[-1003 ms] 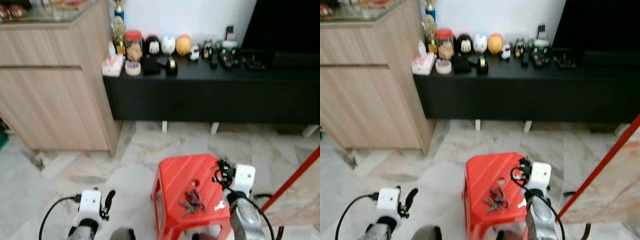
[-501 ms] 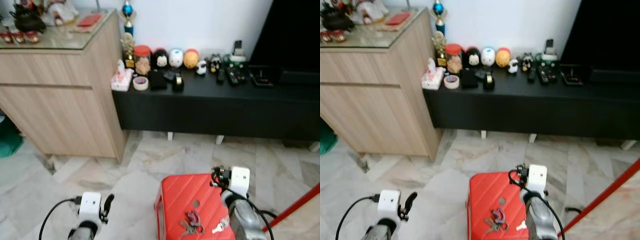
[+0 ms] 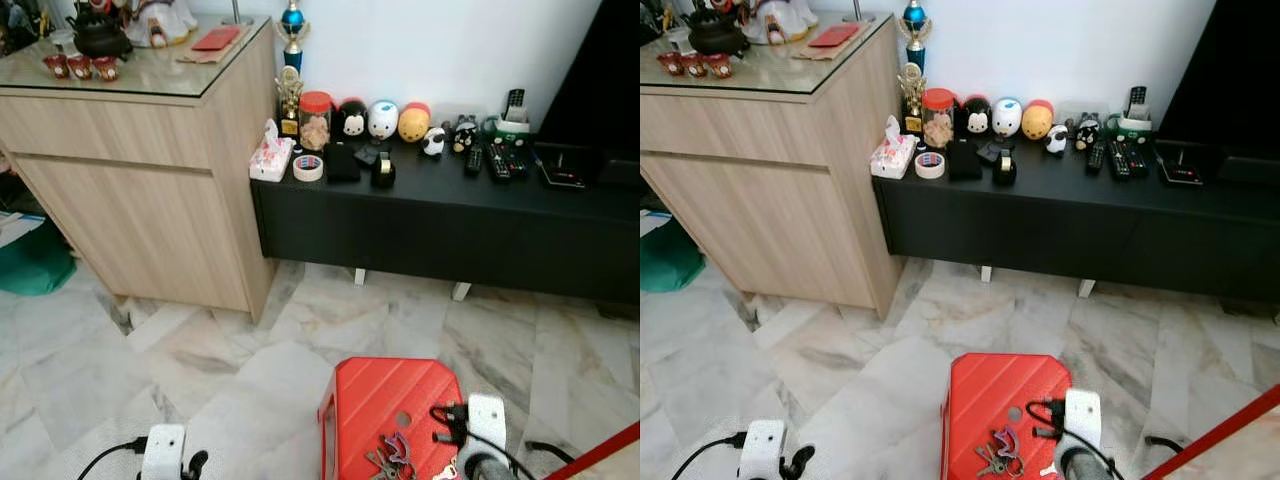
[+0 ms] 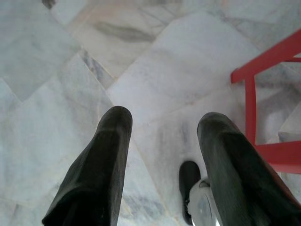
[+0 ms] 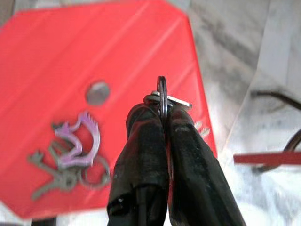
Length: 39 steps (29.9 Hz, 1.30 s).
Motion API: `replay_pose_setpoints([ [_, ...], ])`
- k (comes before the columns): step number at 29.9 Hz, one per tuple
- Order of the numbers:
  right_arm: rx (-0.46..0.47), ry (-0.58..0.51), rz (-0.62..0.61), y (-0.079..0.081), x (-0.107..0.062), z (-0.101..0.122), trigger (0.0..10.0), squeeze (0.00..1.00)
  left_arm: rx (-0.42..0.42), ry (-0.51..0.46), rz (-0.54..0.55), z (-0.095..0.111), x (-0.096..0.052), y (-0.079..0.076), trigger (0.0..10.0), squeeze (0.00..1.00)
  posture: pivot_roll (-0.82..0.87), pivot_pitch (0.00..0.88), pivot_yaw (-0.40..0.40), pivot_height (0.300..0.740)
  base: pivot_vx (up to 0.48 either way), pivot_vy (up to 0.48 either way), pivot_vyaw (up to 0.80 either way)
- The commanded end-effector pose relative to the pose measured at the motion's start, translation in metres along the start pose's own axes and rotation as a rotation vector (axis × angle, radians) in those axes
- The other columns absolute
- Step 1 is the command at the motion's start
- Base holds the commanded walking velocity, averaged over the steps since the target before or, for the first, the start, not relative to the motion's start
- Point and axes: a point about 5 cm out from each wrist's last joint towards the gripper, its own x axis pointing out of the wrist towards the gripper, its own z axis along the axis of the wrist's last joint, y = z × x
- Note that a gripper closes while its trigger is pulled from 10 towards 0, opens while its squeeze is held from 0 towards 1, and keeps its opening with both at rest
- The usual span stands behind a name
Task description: Hang keys on a hook
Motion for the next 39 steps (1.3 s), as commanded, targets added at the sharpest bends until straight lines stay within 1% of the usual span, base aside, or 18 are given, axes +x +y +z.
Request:
replay_pose_setpoints([
  [1, -0.013, 0.017, 0.004, 0.003, 0.000, -0.002, 10.0, 0.00, 0.004, -0.001, -0.009, 0.003, 0.002, -0.001, 10.0, 0.00, 0.02, 0.000, 0.017, 0.740, 0.000, 0.000, 0.00],
  [4, 0.009, 0.025, 0.002, 0.006, 0.000, -0.003, 10.0, 0.00, 0.005, -0.013, -0.015, 0.009, 0.005, -0.004, 10.0, 0.00, 0.02, 0.000, 0.024, 0.740, 0.000, 0.000, 0.00],
  [7, 0.020, 0.023, 0.002, 0.007, 0.000, -0.003, 10.0, 0.00, 0.003, -0.005, -0.015, 0.008, 0.005, -0.005, 10.0, 0.00, 0.01, 0.000, 0.028, 0.740, 0.000, 0.000, 0.00],
  [9, 0.017, 0.024, 0.004, 0.006, 0.000, -0.003, 10.0, 0.00, 0.006, 0.013, -0.030, 0.004, 0.004, -0.010, 10.0, 0.00, 0.00, 0.000, 0.032, 0.740, 0.000, 0.000, 0.00],
  [11, 0.020, 0.030, -0.006, 0.001, 0.000, -0.005, 10.0, 0.00, 0.006, 0.024, -0.032, 0.000, 0.003, -0.012, 10.0, 0.00, -0.01, 0.000, 0.033, 0.740, 0.000, 0.000, 0.00],
  [13, 0.043, 0.037, -0.040, -0.005, -0.002, -0.009, 10.0, 0.00, -0.009, 0.039, -0.032, -0.006, 0.001, -0.016, 10.0, 0.00, 0.00, 0.000, 0.024, 0.740, 0.000, 0.000, 0.00],
  [19, 0.041, 0.058, -0.064, -0.014, -0.006, -0.018, 10.0, 0.00, -0.033, 0.045, -0.030, -0.012, -0.001, -0.020, 10.0, 0.00, 0.00, 0.000, 0.000, 0.740, 0.000, 0.000, 0.00],
  [23, 0.045, 0.063, -0.067, -0.017, -0.007, -0.021, 10.0, 0.00, -0.037, 0.061, -0.029, -0.017, -0.003, -0.020, 10.0, 0.00, -0.01, 0.000, -0.007, 0.740, 0.000, 0.000, 0.00],
  [30, 0.050, 0.068, -0.078, -0.024, -0.008, -0.021, 10.0, 0.00, -0.042, 0.065, -0.028, -0.021, -0.005, -0.021, 10.0, 0.00, -0.01, 0.000, -0.015, 0.740, 0.000, 0.000, 0.00],
  [32, 0.053, 0.080, -0.088, -0.027, -0.009, -0.024, 10.0, 0.00, -0.042, 0.076, -0.025, -0.023, -0.006, -0.020, 10.0, 0.00, -0.01, 0.000, -0.011, 0.740, 0.000, 0.000, 0.00],
  [37, 0.058, 0.090, -0.095, -0.031, -0.010, -0.027, 10.0, 0.00, -0.035, 0.087, -0.029, -0.026, -0.007, -0.020, 10.0, 0.00, -0.02, 0.000, -0.007, 0.740, 0.000, 0.000, 0.00],
  [39, 0.062, 0.102, -0.101, -0.033, -0.012, -0.032, 10.0, 0.00, -0.033, 0.096, -0.028, -0.029, -0.009, -0.018, 10.0, 0.00, -0.02, 0.000, -0.003, 0.740, 0.000, 0.000, 0.00],
])
